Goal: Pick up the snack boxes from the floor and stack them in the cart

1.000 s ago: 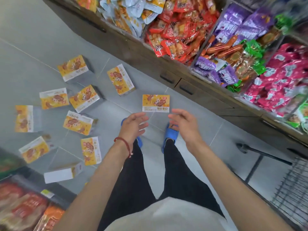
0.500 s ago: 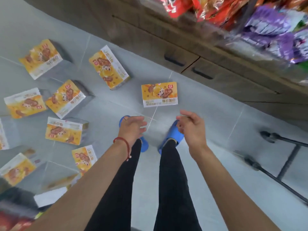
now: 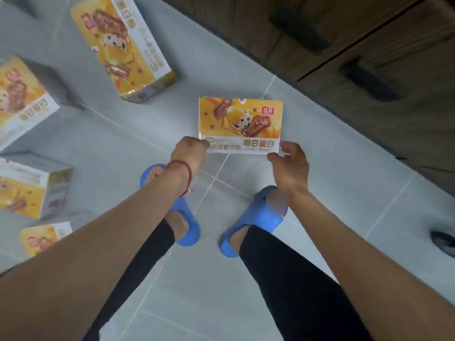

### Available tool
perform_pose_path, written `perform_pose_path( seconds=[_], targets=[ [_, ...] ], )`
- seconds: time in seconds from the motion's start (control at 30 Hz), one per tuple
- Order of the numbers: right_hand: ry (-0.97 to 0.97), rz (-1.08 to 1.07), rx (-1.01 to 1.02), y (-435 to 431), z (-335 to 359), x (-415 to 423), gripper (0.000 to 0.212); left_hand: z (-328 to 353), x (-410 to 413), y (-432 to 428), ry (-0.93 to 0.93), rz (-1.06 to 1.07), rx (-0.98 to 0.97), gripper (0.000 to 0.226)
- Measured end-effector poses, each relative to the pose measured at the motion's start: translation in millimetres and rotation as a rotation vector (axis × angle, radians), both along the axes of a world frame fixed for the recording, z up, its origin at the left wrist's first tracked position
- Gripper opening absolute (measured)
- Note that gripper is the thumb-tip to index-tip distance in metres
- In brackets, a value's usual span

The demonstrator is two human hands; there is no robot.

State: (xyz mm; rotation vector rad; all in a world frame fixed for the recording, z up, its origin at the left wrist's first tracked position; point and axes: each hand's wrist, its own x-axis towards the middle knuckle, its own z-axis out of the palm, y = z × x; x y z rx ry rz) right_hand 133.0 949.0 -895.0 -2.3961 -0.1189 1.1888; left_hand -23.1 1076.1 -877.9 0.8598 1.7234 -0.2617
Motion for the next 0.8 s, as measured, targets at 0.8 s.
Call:
perform_pose_path(
  seconds=[0.8],
  targets=[
    [-0.049, -0.349, 0.07, 42.4, -65.9, 6.1, 0.077, -83.9, 4.5, 2.9, -0.165, 0.37, 0.308, 0.041]
  ],
)
